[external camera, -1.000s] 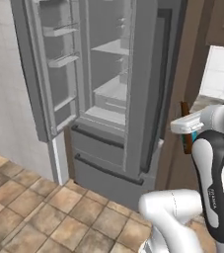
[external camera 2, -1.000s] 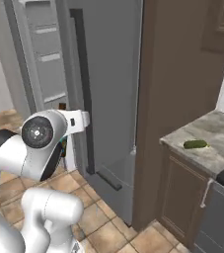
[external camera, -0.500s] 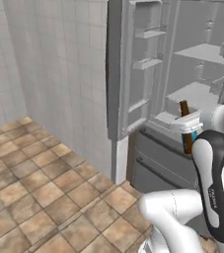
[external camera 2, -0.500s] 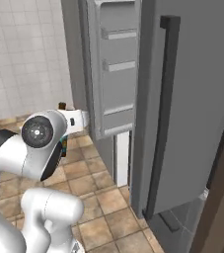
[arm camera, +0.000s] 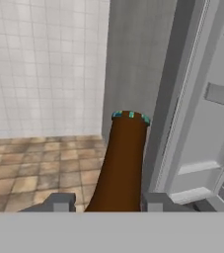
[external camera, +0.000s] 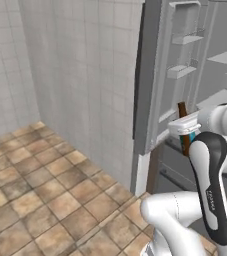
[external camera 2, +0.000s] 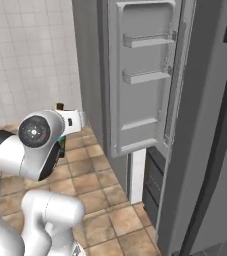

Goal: Place the liquor and beer on the top shelf of the fridge to keep them out of children's reach, and place the cucumber on lower shelves for easy access.

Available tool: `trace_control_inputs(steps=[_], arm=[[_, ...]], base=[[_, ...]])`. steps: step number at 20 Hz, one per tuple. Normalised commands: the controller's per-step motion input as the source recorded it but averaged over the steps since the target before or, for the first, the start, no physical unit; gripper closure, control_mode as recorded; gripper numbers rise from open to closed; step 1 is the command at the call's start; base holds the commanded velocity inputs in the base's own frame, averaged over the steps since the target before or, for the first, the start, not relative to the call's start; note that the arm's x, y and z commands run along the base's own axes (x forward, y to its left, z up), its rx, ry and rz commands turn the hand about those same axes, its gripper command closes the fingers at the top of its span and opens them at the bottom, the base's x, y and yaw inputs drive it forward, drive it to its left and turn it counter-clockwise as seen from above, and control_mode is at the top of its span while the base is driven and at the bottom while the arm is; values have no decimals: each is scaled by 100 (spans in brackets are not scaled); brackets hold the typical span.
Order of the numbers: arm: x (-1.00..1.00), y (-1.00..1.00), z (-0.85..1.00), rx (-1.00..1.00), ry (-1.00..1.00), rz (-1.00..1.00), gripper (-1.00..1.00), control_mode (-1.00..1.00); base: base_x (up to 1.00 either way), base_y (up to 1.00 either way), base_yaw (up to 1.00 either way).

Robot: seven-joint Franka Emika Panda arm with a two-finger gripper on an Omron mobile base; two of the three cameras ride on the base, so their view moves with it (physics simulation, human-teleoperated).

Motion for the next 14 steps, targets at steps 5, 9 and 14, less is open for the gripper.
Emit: trace_control_inputs(steps=[5,9,14], arm=[[0,0,0,0,0,0,100,100],[0,0,0,0,0,0,100,100],[0,0,0,0,0,0,100,100]], base=[[42,0,-34],[43,3,-51],[60,14,-54]])
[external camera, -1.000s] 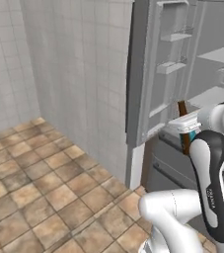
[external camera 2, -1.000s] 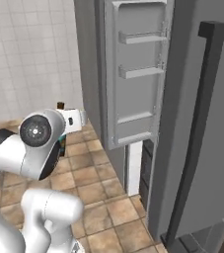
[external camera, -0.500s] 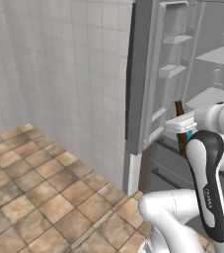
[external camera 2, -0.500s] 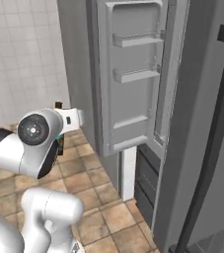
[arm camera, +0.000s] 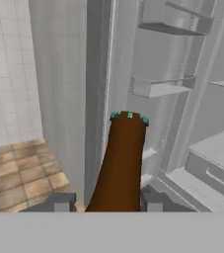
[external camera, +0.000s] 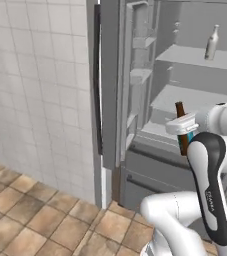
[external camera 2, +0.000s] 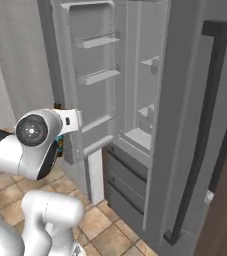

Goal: Place the liquor and beer on the top shelf of the fridge to keep them out of children's reach, and place the cucumber on lower shelves for easy access.

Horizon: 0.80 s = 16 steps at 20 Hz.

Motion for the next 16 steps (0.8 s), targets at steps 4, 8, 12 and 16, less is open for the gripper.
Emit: trace_control_inputs(steps=[4,8,12,16], arm=[[0,0,0,0,0,0,100,100],[0,0,0,0,0,0,100,100],[0,0,0,0,0,0,100,100],[0,0,0,0,0,0,100,100]], base=[[63,15,-54],[60,16,-53],[51,15,-51],[44,25,-50]])
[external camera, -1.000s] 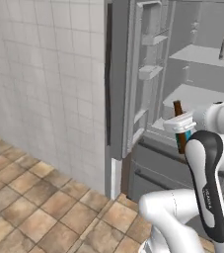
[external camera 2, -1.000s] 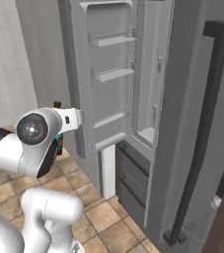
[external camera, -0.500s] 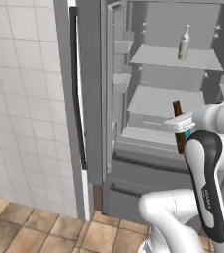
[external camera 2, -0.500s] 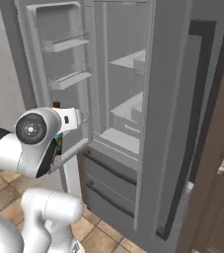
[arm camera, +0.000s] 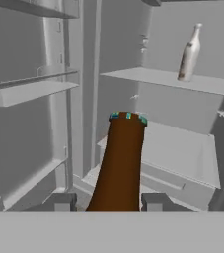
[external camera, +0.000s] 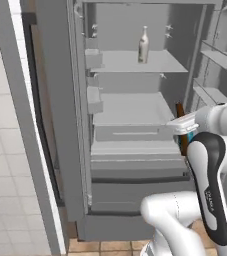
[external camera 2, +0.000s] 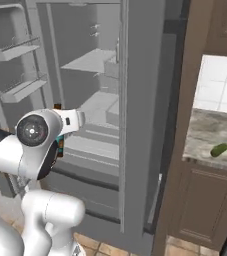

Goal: Place the liquor and beer on the top shelf of the fridge to keep them out of children's reach, and place the cucumber on lower shelves for easy access.

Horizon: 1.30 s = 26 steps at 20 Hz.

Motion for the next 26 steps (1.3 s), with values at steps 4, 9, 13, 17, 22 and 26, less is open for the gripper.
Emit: trace_control_inputs(steps=[4,9,13,17,22,26], arm=[[0,0,0,0,0,0,100,100],[0,0,0,0,0,0,100,100],[0,0,0,0,0,0,100,100],[0,0,0,0,0,0,100,100],[0,0,0,0,0,0,100,100],[0,0,0,0,0,0,100,100]], base=[[27,54,-45],[18,64,-24],[29,27,-9],[44,0,-1],[56,0,0],[65,0,0]])
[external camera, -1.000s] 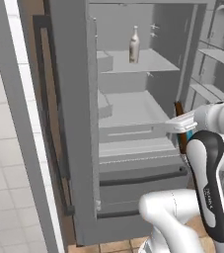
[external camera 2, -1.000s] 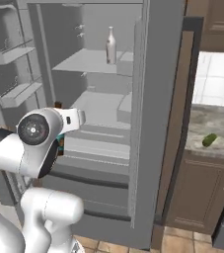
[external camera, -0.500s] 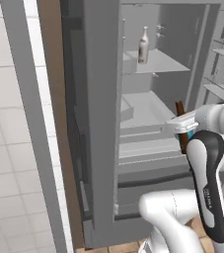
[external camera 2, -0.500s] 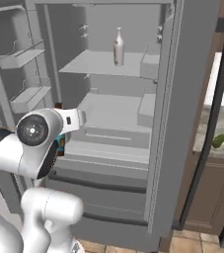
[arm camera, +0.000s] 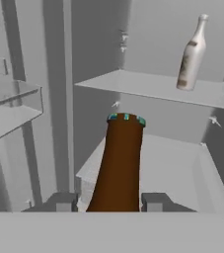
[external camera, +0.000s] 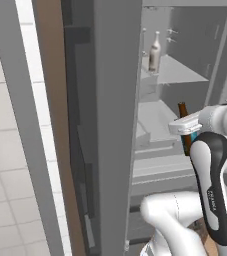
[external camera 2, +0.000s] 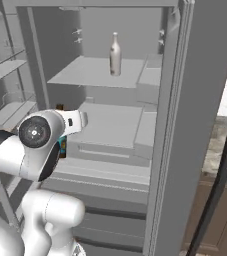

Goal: Place the liquor and beer on the top shelf of the fridge to keep them out of children's reach, and place the cucumber on lower shelves for easy access.

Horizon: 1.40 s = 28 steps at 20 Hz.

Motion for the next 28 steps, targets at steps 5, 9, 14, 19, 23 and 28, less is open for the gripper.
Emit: trace_control_inputs(steps=[5,9,14,19,23,28], arm=[[0,0,0,0,0,0,100,100],[0,0,0,0,0,0,100,100],[9,0,0,0,-2,0,100,-100],[17,0,3,0,-13,0,100,-100],[4,0,18,4,-27,0,100,-100],[13,0,30,6,-32,0,100,-100]], base=[[64,0,0],[60,0,0],[44,0,0],[0,0,0],[0,0,0],[0,0,0]])
